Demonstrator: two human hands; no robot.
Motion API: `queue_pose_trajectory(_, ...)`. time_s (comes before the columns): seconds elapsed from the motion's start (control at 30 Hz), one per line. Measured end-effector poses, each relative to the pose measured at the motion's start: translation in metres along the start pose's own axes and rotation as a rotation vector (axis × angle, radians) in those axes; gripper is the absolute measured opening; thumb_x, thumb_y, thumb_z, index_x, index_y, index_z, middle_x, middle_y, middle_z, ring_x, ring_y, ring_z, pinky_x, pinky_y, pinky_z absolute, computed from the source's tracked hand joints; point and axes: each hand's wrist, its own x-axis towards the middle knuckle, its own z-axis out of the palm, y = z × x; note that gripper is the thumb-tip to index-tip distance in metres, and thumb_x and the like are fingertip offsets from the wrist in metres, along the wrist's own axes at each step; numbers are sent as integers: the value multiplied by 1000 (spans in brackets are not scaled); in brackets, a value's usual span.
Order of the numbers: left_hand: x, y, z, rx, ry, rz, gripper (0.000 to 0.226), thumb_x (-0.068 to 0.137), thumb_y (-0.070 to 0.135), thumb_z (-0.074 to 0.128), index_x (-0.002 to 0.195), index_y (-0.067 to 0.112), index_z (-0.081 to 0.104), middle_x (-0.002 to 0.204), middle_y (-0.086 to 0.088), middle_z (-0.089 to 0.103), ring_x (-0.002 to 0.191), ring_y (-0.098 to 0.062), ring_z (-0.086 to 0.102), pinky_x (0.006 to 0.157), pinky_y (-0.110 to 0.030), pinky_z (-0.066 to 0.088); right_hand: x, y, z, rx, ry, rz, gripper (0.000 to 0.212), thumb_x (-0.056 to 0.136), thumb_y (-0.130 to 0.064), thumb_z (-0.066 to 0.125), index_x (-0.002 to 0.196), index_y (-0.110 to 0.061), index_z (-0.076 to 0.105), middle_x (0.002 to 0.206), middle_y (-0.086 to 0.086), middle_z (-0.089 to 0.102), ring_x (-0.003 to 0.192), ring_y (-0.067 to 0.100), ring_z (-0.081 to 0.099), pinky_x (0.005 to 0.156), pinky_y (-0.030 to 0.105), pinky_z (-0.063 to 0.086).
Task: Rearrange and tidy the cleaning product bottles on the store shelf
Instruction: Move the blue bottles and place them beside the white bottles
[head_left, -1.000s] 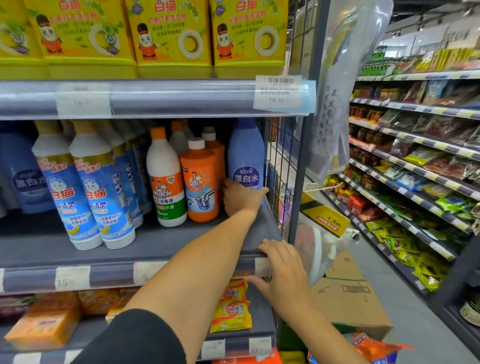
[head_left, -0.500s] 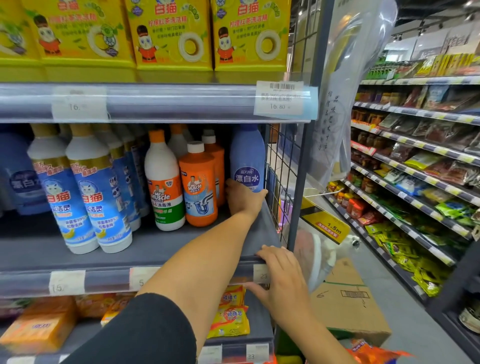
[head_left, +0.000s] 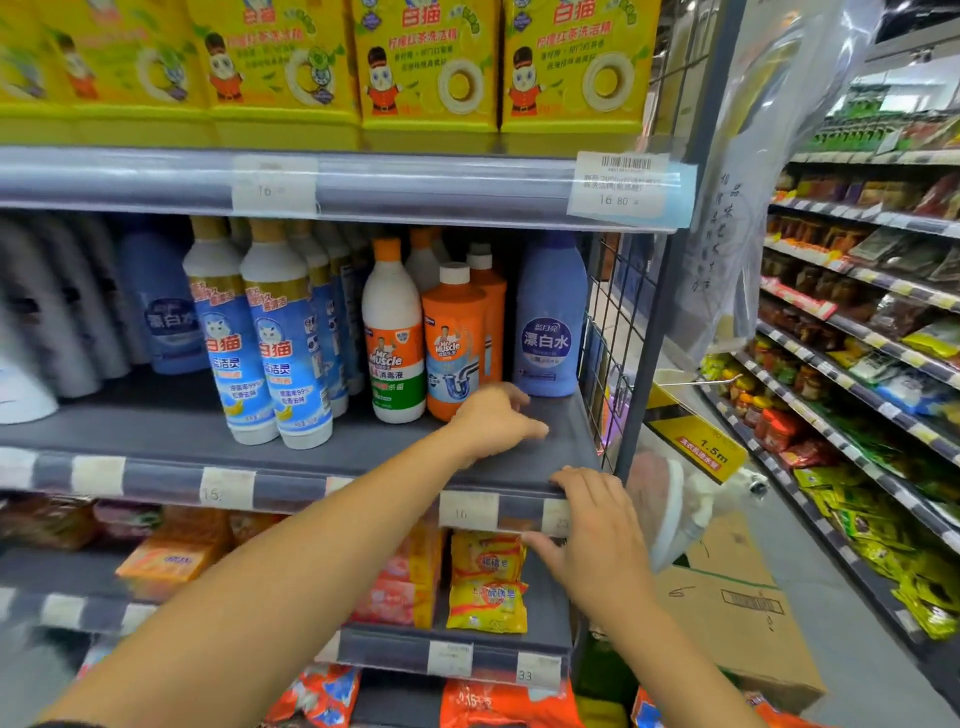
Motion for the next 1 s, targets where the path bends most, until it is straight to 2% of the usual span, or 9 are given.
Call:
queue_pose_trajectory(0.1,-45,-22,-33,5,-55,99,36,75,29,79,108,23,68,103,6,70,91,-8,68,87,-28,55,5,-11,-5,-104,-80,-6,54,71,-45,77,113,-22,53,107,-4,51,104,20,46,94,34,39)
queue_pose_trajectory(0.17,-71,-38,-58,132,-47,133,34,78,31,77,109,25,67,101,8,68,88,-3,67,79,-20,54,9,-25,-8,-195,-139,13,49,78,-46,69,117,-24,51,111,-3,49,108,22,44,99,39,35)
queue_pose_trajectory(0.27,-105,-66,-97,349,-34,147,41,81,36,72,119,23,63,115,4,67,102,-9,63,89,-29,53,18,-57,-12,-213,-205,82,45,84,-47,61,121,-24,50,119,1,48,118,27,42,112,47,25)
queue_pose_trajectory(0.33,-126,-89,-124,460,-11,138,44,84,37,69,124,23,61,124,3,64,112,-13,59,96,-32,49,25,-86,-11,-140,-231,59,48,85,-44,62,126,-22,49,123,4,48,118,27,43,108,44,30)
queue_pose_trajectory(0.43,-155,-126,-169,548,81,131,42,84,37,68,124,25,60,125,3,63,117,-16,56,99,-32,44,35,-142,-6,119,-281,24,51,85,-38,66,131,-22,49,128,-1,45,121,20,45,99,33,39)
queue_pose_trajectory(0.57,-180,-170,-236,625,83,33,42,85,39,66,125,25,60,125,1,62,117,-19,55,98,-34,44,48,-221,14,299,-351,-38,50,84,-39,66,129,-26,50,127,-7,46,117,13,49,90,23,37)
queue_pose_trajectory(0.67,-188,-198,-282,639,114,-16,42,86,39,66,125,25,60,127,0,61,118,-20,55,98,-33,45,60,-276,33,356,-384,-78,55,84,-39,67,134,-27,48,132,-6,48,118,12,49,89,19,34)
queue_pose_trajectory(0.87,-182,-243,-334,613,123,-10,48,84,40,69,128,22,58,129,-3,59,117,-21,55,93,-32,45,95,-350,76,381,-417,-30,61,82,-41,69,136,-25,45,133,2,51,118,18,51,92,29,42)
queue_pose_trajectory(1.0,-162,-263,-352,573,144,37,55,85,37,69,134,18,54,135,-5,56,123,-22,52,97,-33,43,123,-380,105,400,-436,95,68,80,-44,70,138,-24,42,133,3,51,112,19,55,91,33,47)
